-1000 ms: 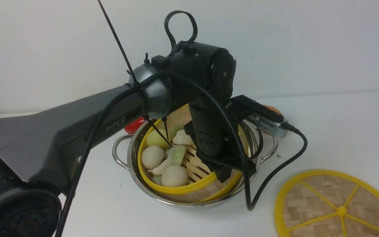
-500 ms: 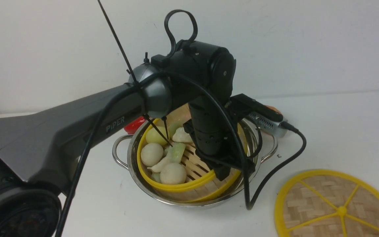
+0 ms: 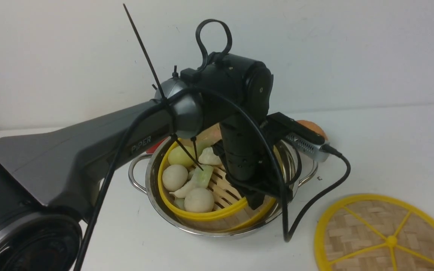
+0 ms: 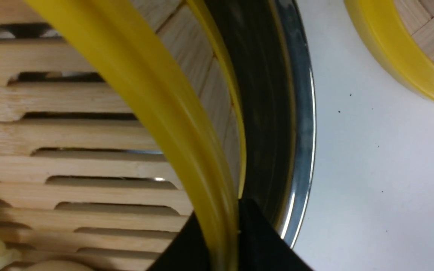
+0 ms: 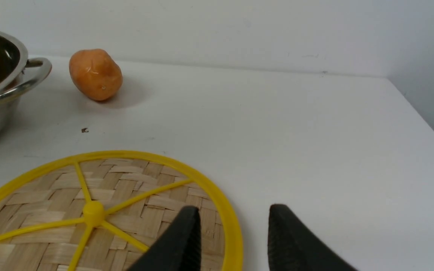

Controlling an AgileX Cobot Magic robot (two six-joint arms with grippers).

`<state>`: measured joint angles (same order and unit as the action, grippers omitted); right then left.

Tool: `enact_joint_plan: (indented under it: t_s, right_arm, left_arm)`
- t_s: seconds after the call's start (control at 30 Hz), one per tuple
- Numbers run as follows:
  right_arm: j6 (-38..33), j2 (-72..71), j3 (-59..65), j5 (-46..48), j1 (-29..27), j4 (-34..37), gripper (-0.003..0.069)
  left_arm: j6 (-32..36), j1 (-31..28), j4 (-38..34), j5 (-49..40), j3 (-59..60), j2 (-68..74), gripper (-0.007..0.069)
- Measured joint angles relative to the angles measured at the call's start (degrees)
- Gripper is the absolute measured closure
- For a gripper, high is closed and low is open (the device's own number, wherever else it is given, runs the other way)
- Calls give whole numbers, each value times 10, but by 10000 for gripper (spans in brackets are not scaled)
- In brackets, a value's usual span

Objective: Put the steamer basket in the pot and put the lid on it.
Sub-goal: Use the left arm to put the steamer into the iron steamer pot in the middle

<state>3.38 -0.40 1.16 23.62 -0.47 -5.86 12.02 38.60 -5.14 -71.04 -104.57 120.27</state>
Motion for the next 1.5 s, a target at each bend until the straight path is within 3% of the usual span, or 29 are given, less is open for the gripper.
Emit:
enact_joint_plan:
  t_s: [0.43, 0.83, 1.3, 1.5]
  right_arm:
    - [0, 0, 0, 0, 0, 0, 418]
    - [0, 0, 0, 0, 0, 0, 418]
    - [0, 0, 0, 0, 0, 0, 418]
    - [0, 0, 0, 0, 0, 0, 418]
  left_arm:
    - [0, 0, 2, 1, -2, 0, 540]
    - [0, -1, 7, 6, -5, -1, 396]
    - [0, -1, 8, 6, -6, -1, 386]
    - [-7, -1, 40, 6, -45, -8, 386]
